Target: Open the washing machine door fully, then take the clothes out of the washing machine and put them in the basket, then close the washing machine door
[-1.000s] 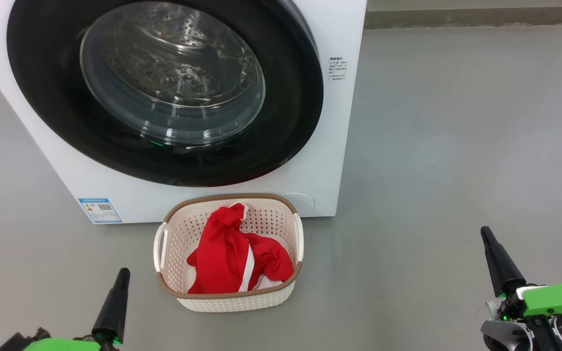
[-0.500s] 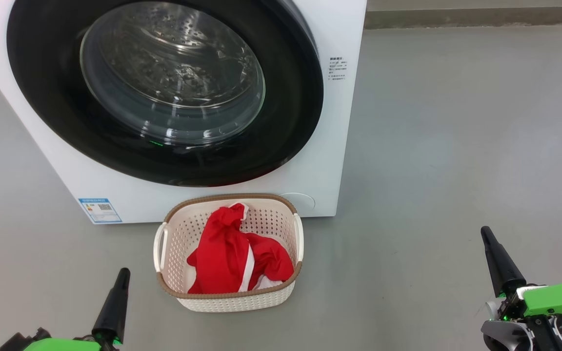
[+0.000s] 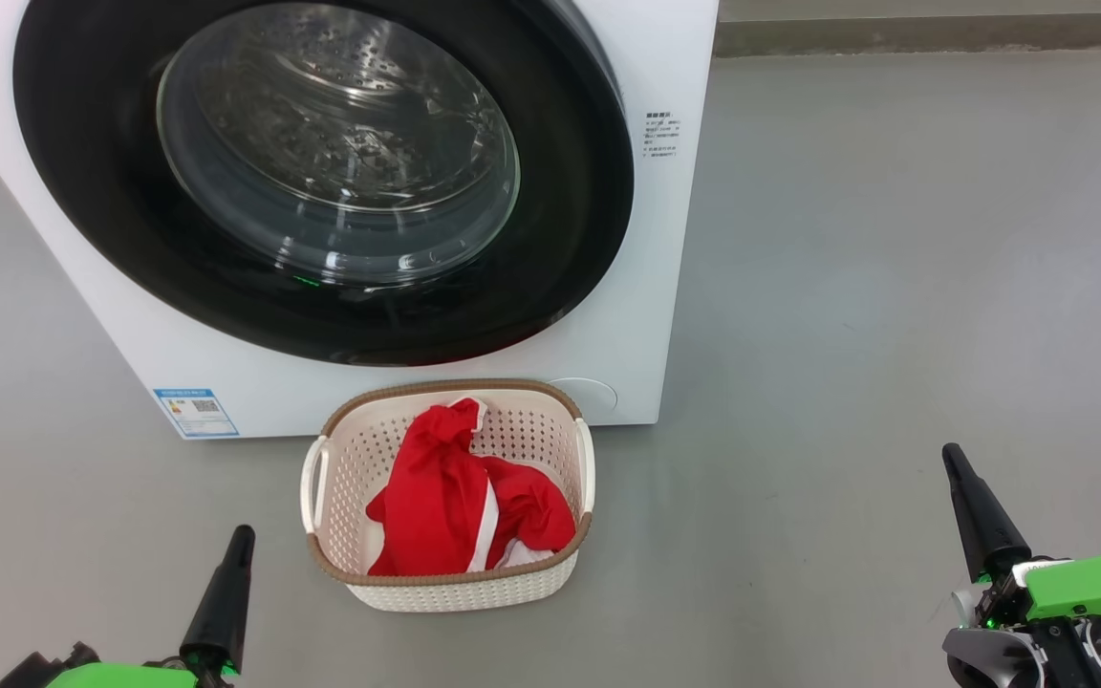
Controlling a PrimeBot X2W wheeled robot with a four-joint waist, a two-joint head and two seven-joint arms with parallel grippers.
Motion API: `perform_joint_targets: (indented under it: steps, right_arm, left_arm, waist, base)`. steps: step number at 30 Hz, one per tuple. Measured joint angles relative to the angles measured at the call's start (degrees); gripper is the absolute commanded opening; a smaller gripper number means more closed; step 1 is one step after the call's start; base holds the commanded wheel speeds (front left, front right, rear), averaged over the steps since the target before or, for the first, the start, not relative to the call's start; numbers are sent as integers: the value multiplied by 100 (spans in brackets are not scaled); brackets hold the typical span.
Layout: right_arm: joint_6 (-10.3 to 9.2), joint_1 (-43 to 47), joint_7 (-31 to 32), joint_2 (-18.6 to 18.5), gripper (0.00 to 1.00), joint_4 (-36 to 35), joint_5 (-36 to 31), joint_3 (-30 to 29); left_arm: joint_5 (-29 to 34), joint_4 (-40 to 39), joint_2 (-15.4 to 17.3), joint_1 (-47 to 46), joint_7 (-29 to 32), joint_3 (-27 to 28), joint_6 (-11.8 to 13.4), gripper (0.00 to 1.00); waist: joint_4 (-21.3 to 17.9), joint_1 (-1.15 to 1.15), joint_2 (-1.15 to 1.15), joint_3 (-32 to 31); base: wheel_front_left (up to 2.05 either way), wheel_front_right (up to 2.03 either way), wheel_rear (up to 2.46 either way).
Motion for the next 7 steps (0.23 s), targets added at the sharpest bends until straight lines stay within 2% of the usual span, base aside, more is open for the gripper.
perform_joint_targets:
  steps: [7]
  right_arm:
    - [0, 0, 0, 0, 0, 0, 0, -3]
  left_arm:
    - [0, 0, -5, 0, 0, 2, 0, 0]
  waist:
    - [0, 0, 0, 0]
  base:
    - [0, 0, 0]
